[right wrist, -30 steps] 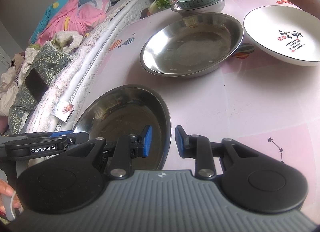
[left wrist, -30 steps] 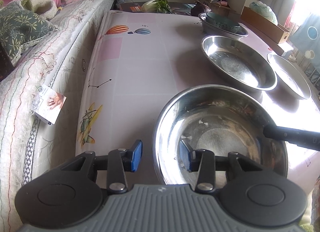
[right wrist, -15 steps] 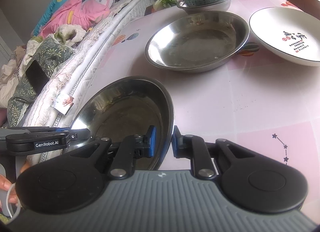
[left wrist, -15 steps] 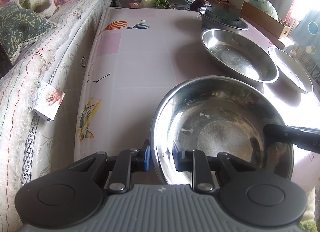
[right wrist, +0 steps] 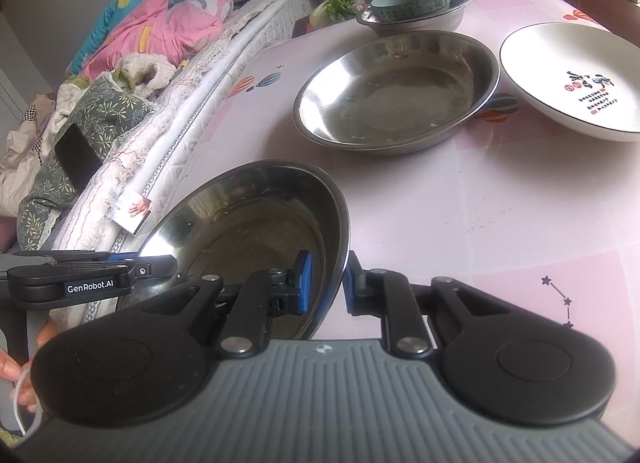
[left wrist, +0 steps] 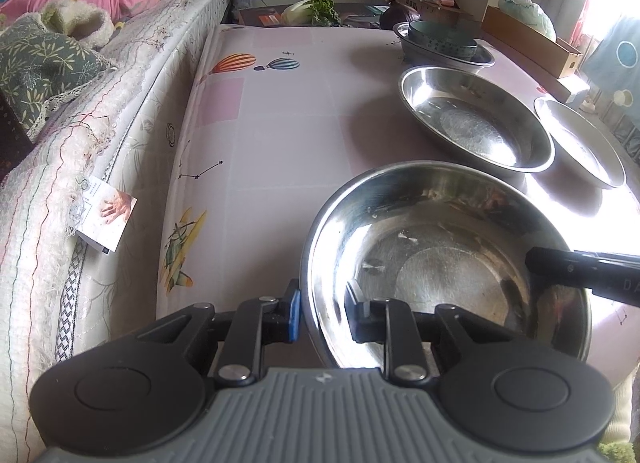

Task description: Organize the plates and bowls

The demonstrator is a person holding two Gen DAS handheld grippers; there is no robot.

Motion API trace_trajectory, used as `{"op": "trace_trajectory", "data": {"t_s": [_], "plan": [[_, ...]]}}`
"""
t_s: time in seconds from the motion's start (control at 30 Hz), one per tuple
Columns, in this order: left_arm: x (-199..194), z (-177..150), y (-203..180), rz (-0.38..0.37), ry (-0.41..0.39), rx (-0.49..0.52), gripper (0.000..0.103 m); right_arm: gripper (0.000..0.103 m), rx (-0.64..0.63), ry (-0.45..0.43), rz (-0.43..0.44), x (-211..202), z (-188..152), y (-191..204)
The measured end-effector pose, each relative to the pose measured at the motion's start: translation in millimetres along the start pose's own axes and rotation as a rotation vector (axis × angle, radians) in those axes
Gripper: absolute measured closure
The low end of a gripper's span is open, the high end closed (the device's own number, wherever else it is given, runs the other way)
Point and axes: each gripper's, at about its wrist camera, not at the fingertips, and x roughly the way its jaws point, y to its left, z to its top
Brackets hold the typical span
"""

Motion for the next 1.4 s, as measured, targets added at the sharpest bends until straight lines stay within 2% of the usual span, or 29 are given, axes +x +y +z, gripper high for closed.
{"op": "trace_trajectory", "data": {"t_s": [1.4], "plan": [[-25,11,-12,0.003,-0.071,0.021,0.080,0.086,0.017,-0.056,0.009,-22,6,-2]]}}
